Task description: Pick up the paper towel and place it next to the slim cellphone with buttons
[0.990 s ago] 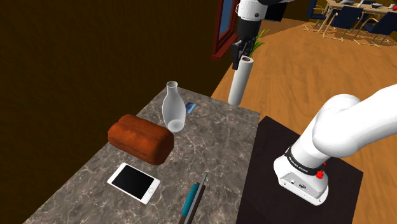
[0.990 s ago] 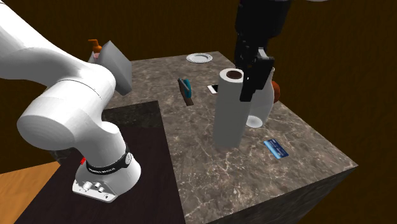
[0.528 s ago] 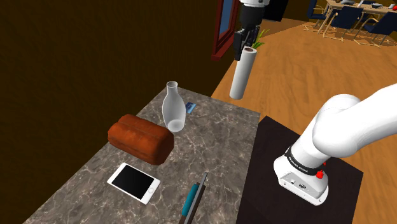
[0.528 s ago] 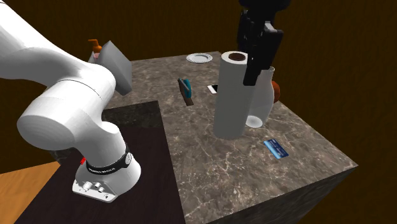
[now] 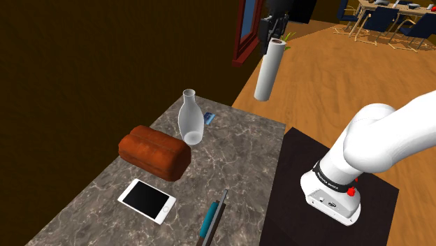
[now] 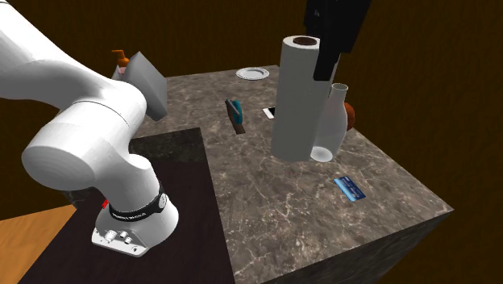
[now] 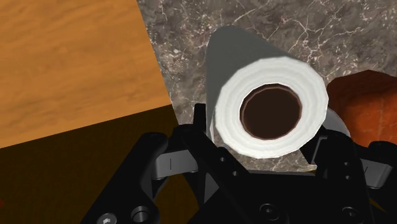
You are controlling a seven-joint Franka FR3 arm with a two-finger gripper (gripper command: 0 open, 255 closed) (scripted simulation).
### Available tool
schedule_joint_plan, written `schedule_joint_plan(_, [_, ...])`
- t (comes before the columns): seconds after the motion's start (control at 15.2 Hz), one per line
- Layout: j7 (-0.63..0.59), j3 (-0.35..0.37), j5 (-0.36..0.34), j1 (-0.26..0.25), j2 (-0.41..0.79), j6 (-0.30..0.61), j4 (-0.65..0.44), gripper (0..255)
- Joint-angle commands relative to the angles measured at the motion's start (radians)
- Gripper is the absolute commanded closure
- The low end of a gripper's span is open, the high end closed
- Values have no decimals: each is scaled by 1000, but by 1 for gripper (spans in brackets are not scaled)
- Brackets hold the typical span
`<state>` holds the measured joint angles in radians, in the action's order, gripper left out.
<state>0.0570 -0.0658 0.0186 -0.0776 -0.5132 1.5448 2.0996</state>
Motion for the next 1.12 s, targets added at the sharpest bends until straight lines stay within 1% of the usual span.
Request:
schedule_joint_plan(0.0, [0,-1,0,0,5,-28,-33,255])
schedule_joint_plan(0.79, [-4,-1,4,-3,61,-183,-244,255])
schedule_joint_plan(1.06, [-105,73,41,-31,37,-181,-222,255])
